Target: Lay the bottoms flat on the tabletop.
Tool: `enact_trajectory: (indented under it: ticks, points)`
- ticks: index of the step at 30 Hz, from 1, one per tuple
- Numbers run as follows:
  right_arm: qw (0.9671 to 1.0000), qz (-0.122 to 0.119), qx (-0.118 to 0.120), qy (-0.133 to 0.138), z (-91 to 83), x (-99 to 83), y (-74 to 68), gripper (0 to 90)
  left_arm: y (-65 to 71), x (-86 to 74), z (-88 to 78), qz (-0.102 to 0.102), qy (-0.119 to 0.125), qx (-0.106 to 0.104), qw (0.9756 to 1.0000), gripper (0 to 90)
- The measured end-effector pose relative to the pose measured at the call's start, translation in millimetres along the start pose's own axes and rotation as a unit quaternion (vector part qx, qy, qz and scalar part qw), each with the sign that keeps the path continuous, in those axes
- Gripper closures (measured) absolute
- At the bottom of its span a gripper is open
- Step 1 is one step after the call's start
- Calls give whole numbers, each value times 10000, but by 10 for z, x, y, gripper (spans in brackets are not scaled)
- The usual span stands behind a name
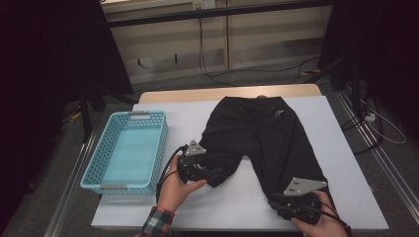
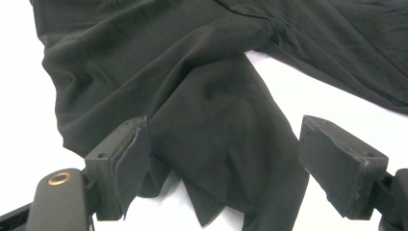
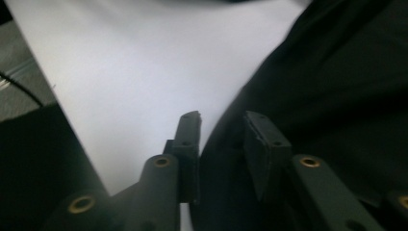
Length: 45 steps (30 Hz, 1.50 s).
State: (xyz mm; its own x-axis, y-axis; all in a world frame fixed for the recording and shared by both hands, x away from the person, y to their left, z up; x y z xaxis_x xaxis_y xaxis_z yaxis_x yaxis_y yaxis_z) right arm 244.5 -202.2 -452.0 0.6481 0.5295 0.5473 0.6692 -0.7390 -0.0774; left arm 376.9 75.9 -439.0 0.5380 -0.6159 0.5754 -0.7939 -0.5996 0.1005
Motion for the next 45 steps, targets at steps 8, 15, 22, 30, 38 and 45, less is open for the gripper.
enact_trajectory:
  ticks: [8, 15, 22, 30, 38, 45]
  points:
    - [9917, 895, -909, 163, -268, -251, 600, 577, 38, 35, 0, 44, 92, -36, 9999, 195]
    - [9806, 1350, -1418, 62, -347, -427, 891, 577, 162, 122, 55, 135, 141, -240, 9995, 195]
    - [9775, 1674, -1274, -117, -204, -486, 1044, 629, 347, 234, 172, 198, 277, -480, 9983, 200]
    - [9767, 1764, -1221, 61, -184, -377, 1158, 900, 656, 386, 468, 353, 250, -610, 9972, 242]
    - [9749, 1780, -1332, 117, -187, -394, 1127, 613, 824, 494, 830, 646, 81, -522, 9965, 400]
    - [9756, 1782, -1284, 39, -294, -532, 1014, 583, 922, 502, 928, 1005, -87, -434, 9939, 638]
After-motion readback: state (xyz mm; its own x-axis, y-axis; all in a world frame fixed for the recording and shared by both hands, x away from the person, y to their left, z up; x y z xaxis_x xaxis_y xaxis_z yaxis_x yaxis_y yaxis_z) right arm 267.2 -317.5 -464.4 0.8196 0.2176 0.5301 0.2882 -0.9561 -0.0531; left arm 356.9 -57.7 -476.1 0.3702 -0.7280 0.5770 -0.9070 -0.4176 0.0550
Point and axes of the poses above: each handheld gripper's, and its own axes: z roughly forward along the jaws, x roughly out of its top, y roughly to its right, the point moved 3 cm from there along z, roughly forward along the jaws, and after that the axes turned 13 degrees about -y, right-handed, at the moved point
